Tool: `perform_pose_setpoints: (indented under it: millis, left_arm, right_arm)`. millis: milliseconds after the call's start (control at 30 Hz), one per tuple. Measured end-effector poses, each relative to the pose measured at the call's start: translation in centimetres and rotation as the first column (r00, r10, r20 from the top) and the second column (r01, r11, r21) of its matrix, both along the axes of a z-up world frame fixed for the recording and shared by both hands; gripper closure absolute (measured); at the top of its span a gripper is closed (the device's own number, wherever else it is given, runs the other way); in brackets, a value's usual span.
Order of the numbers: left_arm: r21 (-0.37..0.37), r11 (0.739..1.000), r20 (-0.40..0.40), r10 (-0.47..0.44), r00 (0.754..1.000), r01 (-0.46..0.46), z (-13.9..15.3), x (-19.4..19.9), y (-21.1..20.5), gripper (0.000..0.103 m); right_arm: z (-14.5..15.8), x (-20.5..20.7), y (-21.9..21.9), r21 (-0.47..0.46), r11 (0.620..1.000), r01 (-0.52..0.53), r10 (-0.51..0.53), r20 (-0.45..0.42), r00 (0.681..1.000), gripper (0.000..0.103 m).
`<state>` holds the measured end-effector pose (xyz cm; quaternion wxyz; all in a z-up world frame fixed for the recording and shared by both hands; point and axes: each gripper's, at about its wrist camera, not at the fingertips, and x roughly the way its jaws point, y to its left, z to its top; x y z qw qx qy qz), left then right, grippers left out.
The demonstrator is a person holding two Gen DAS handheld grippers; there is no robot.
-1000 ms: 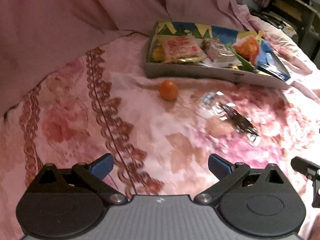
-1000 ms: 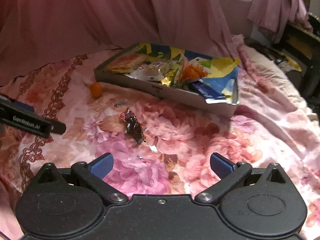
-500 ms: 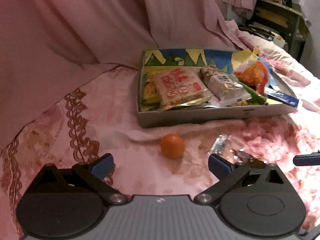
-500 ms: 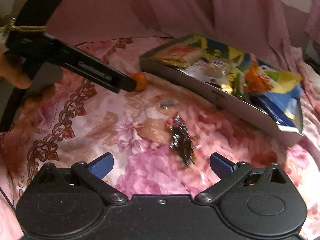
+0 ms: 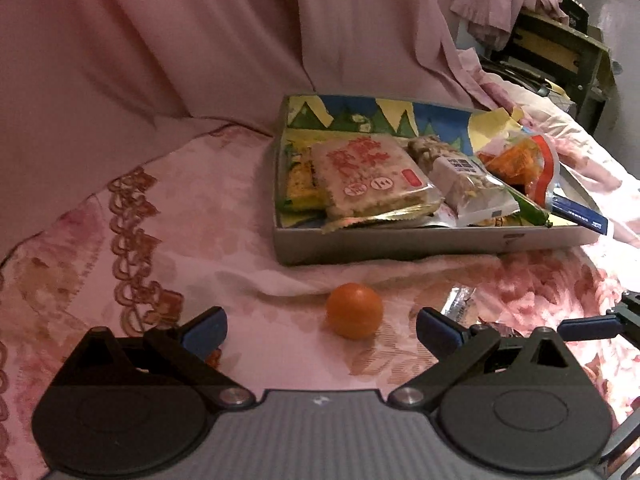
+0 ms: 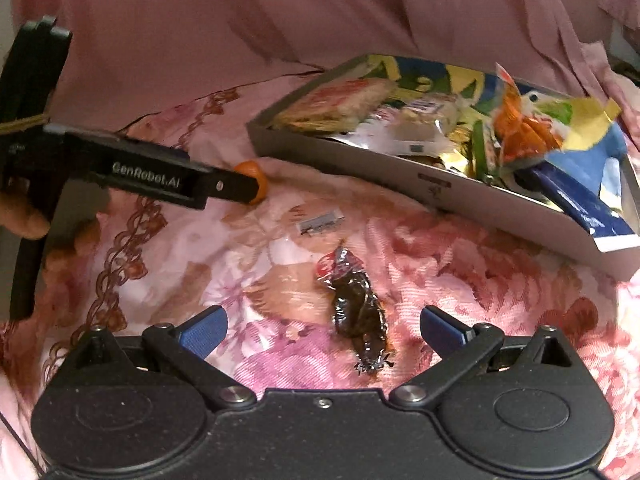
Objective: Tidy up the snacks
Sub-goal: 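Close the left gripper on the orange fruit while the right tool approaches the brown snack, then hold the orange fruit in the left gripper while the right gripper grasps the brown snack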
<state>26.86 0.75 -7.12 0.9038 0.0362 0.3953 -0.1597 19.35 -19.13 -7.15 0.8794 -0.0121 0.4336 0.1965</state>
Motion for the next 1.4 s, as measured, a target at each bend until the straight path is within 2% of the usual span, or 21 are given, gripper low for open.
perform_pose_setpoints:
  millis: [133, 233, 333, 533, 600, 733, 900, 1133, 1400]
  left_arm:
    - [-0.035, 0.999, 0.002, -0.007, 1.000, 0.007, -0.4, 0.3, -0.2, 0.001]
    - [-0.061, 0.998, -0.010, -0.021, 1.000, 0.020, -0.7, 0.5, -0.3, 0.006]
    - [-0.102, 0.993, -0.026, -0.053, 0.998, 0.050, -0.9, 0.5, -0.4, 0.013]
    - [-0.108, 0.991, -0.028, -0.086, 0.996, 0.082, -1.0, 0.3, -0.9, 0.033]
    - [-0.103, 0.991, -0.038, -0.092, 0.995, 0.087, -1.2, 0.3, -1.0, 0.044]
    - [-0.074, 0.993, -0.030, -0.090, 0.996, 0.087, -1.3, 0.2, -1.1, 0.052]
    - [-0.081, 0.994, -0.036, -0.072, 0.997, 0.069, -1.3, 0.2, -0.9, 0.064]
    - [-0.081, 0.992, -0.037, -0.099, 0.994, 0.096, -1.2, -0.5, -1.3, 0.068]
    - [-0.044, 0.986, -0.035, -0.160, 0.986, 0.158, -1.1, -2.1, -2.6, 0.068]
  right_arm:
    - [-0.4, 0.2, -0.2, 0.007, 1.000, 0.016, -0.016, -0.014, 1.000, 0.002]
    - [-0.6, 0.3, -0.3, 0.021, 0.999, 0.030, -0.029, -0.029, 0.999, 0.003]
    - [-0.8, 0.3, -0.4, 0.050, 0.997, 0.057, -0.054, -0.046, 0.997, 0.004]
    - [-0.6, 0.3, -0.9, 0.076, 0.993, 0.089, -0.085, -0.059, 0.995, 0.010]
    - [-0.5, 0.2, -0.9, 0.067, 0.993, 0.096, -0.092, -0.060, 0.994, 0.013]
    - [-0.5, 0.1, -0.4, 0.023, 0.996, 0.087, -0.085, -0.053, 0.995, 0.018]
    - [-0.8, -0.2, 0.1, -0.044, 0.996, 0.072, -0.073, -0.021, 0.997, 0.027]
    - [-0.6, -0.3, -0.4, -0.071, 0.992, 0.109, -0.109, -0.002, 0.994, 0.049]
    - [-0.4, -1.0, -0.1, -0.091, 0.991, 0.102, -0.102, 0.000, 0.995, 0.051]
